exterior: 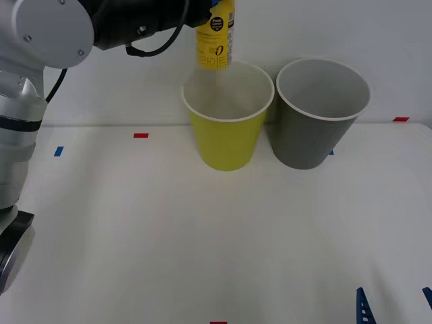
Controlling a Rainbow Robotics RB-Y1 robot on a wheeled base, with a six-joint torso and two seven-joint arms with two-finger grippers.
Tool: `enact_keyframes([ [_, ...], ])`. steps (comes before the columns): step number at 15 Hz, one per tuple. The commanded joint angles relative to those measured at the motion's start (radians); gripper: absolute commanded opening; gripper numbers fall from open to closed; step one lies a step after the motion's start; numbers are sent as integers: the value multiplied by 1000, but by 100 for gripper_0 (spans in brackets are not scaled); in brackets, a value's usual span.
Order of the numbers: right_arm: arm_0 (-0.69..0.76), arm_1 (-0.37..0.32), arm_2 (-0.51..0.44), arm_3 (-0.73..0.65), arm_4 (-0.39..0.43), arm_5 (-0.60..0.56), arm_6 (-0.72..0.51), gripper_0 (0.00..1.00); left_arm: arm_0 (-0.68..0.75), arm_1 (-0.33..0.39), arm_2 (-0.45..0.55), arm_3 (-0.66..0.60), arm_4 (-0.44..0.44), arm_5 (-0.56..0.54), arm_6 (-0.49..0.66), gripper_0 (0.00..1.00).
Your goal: Put cans in the gray bin and PET bottles in the light green bin.
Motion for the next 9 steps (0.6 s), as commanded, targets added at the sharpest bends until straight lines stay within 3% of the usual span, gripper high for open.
enact_keyframes([
  [1, 0, 0, 0, 0, 0, 0, 0, 100, -2, -1, -116, 76, -2, -160, -12, 0],
  [9, 0, 0, 0, 0, 0, 0, 0, 100, -8, -7, -170, 174, -41, -264, -61, 0],
])
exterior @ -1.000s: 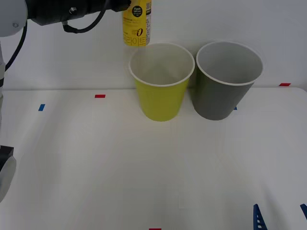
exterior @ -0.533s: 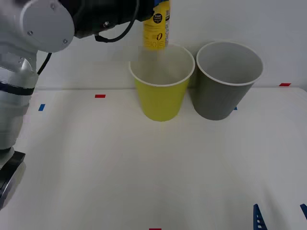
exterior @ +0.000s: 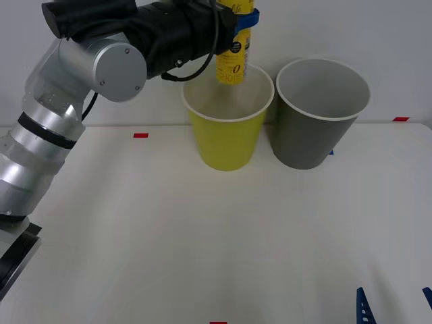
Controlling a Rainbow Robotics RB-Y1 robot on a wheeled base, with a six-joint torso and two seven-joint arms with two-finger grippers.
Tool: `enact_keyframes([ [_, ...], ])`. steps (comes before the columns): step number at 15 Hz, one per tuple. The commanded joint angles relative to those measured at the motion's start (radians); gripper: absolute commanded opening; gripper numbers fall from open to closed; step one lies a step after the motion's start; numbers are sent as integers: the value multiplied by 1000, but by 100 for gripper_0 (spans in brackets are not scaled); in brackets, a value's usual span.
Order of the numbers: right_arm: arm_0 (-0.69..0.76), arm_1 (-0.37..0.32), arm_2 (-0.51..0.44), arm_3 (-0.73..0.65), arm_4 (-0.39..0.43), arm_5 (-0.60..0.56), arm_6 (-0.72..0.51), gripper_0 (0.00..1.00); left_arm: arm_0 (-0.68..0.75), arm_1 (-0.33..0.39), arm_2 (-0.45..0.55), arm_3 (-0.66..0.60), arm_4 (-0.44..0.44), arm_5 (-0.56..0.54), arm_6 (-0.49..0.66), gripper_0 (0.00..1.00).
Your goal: Put cans in the gray bin and PET bottles in the light green bin.
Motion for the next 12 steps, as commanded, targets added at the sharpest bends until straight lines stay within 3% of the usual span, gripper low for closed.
enact_keyframes([
  [1, 0, 0, 0, 0, 0, 0, 0, 100, -1, 0, 0, 7, -20, -18, -15, 0],
  [9, 0, 0, 0, 0, 0, 0, 0, 100, -1, 0, 0, 8, -29, -41, -13, 0],
  [10, 0, 0, 0, 0, 0, 0, 0, 100, -1, 0, 0, 8, -23, -41, -6, 5],
  [12, 0, 0, 0, 0, 0, 0, 0, 100, -1, 1, 0, 8, -9, -56, 3, 100],
])
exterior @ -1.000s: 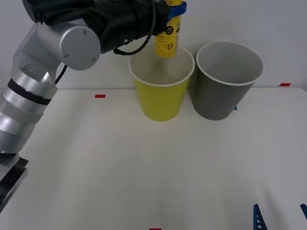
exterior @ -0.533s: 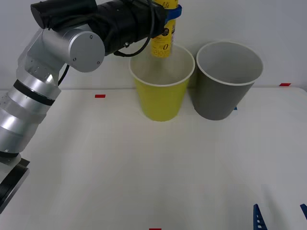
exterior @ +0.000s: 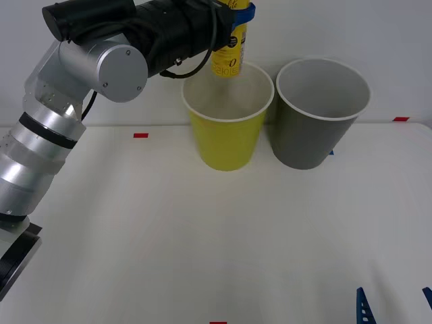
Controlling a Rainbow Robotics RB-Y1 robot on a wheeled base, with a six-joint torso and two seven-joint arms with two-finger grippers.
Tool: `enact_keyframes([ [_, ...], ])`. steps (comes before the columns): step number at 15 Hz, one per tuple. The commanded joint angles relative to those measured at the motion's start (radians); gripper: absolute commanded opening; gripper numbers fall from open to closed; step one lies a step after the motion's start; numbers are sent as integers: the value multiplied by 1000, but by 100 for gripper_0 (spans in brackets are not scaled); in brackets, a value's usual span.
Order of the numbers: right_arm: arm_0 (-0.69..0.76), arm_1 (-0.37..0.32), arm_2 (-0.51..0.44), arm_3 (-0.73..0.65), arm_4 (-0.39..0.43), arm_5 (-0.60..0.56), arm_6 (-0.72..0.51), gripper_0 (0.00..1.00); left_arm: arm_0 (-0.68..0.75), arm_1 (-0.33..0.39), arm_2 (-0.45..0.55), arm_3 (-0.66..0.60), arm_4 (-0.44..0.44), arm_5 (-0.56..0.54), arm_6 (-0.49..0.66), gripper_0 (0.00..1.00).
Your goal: Put cans in the gray bin and PET bottles in the light green bin.
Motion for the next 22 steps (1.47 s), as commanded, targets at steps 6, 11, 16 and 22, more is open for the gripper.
enact_keyframes([
  [6, 0, 0, 0, 0, 0, 0, 0, 100, 0, 14, 1, 0, 17, -32, 10, 100],
  [11, 0, 0, 0, 0, 0, 0, 0, 100, 0, 12, 1, -2, 9, -31, 5, 100],
  [16, 0, 0, 0, 0, 0, 0, 0, 100, 2, 33, 1, -38, 18, 14, -4, 100],
  [22, 0, 0, 0, 0, 0, 0, 0, 100, 2, 89, 153, -221, 52, 380, 13, 100],
])
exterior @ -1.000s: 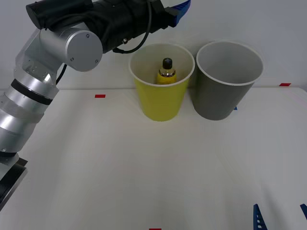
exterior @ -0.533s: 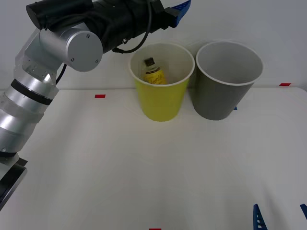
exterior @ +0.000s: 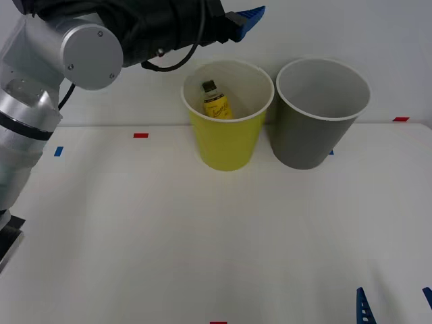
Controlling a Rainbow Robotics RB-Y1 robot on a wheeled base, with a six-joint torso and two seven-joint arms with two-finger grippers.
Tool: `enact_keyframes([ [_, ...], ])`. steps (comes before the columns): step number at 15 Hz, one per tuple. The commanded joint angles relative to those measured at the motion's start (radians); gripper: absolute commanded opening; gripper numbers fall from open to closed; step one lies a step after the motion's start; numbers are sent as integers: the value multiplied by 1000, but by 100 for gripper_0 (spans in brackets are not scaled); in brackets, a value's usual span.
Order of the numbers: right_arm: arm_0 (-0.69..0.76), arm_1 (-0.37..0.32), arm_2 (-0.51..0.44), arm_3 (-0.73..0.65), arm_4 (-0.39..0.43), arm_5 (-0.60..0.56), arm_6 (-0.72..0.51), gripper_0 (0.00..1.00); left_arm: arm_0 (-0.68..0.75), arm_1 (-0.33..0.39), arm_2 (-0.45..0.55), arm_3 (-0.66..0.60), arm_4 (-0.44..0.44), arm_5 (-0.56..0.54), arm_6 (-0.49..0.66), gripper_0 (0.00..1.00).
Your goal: Put cans in the gray bin and PET bottles in the light green bin.
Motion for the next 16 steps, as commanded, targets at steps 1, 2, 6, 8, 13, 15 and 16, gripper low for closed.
enact_keyframes([
  [1, 0, 0, 0, 0, 0, 0, 0, 100, 1, 17, 120, -104, 14, 222, 7, 100],
  [2, 0, 0, 0, 0, 0, 0, 0, 100, 1, 17, 157, -132, 15, 285, 7, 100],
  [6, 0, 0, 0, 0, 0, 0, 0, 100, 157, 19, 271, -318, 0, 337, 9, 100],
  [8, 0, 0, 0, 0, 0, 0, 0, 100, 257, 33, 312, -413, -3, 337, 10, 100],
  [13, 0, 0, 0, 0, 0, 0, 0, 100, 496, 71, 421, -600, 9, 337, 24, 100],
  [15, 0, 0, 0, 0, 0, 0, 0, 100, 579, 23, 470, -650, 9, 337, 20, 100],
  [16, 0, 0, 0, 0, 0, 0, 0, 100, 620, -10, 489, -681, 1, 337, 15, 100],
])
